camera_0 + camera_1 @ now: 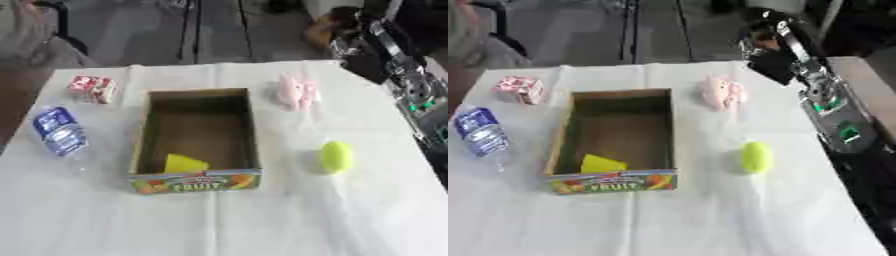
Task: Pick up objects on the table and place them in the box.
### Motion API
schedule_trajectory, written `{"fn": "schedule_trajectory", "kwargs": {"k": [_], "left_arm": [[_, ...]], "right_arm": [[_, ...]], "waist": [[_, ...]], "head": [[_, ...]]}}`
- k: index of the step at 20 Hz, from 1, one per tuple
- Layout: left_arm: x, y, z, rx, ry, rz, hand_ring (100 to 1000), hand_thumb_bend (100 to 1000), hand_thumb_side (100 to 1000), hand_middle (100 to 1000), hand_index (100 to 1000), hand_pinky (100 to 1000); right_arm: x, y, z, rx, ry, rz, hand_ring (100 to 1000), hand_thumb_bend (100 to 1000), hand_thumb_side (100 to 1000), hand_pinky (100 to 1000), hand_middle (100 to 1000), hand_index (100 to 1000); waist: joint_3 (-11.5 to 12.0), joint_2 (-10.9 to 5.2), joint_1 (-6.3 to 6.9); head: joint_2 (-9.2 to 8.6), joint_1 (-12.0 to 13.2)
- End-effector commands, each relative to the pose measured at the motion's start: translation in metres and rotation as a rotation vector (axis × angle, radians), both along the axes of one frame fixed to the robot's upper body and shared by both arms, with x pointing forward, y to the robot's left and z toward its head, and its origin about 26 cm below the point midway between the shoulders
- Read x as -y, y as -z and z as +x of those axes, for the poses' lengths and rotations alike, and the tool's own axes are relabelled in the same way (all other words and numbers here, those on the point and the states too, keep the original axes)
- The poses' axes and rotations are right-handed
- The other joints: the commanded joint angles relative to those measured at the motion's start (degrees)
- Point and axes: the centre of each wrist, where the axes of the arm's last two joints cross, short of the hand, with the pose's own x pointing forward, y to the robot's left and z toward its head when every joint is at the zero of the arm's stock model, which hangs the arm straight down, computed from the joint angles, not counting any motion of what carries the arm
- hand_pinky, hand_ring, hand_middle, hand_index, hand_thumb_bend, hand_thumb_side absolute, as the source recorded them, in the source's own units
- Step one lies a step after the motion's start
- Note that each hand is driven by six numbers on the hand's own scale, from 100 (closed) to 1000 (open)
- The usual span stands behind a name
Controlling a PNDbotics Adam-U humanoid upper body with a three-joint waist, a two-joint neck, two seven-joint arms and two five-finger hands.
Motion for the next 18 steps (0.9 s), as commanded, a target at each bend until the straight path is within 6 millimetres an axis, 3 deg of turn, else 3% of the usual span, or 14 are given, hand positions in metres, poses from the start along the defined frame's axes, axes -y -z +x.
{"fn": "schedule_trajectory", "kwargs": {"k": [1,18], "left_arm": [[-0.0001,-0.0079,-0.0018,0.03,-0.001,0.008,846,404,840,832,825,490],[-0.0003,-0.0085,-0.0017,0.032,-0.004,0.004,847,405,836,833,825,490]], "right_arm": [[0.0013,-0.0118,-0.0011,0.032,0.004,-0.018,826,100,557,798,825,916],[0.002,-0.0119,-0.0013,0.031,0.005,-0.021,827,100,555,798,826,917]], "waist": [[0.0,-0.92,-0.13],[0.5,-1.14,-0.13]], "head": [[-0.08,-0.1],[-0.11,-0.3]]}}
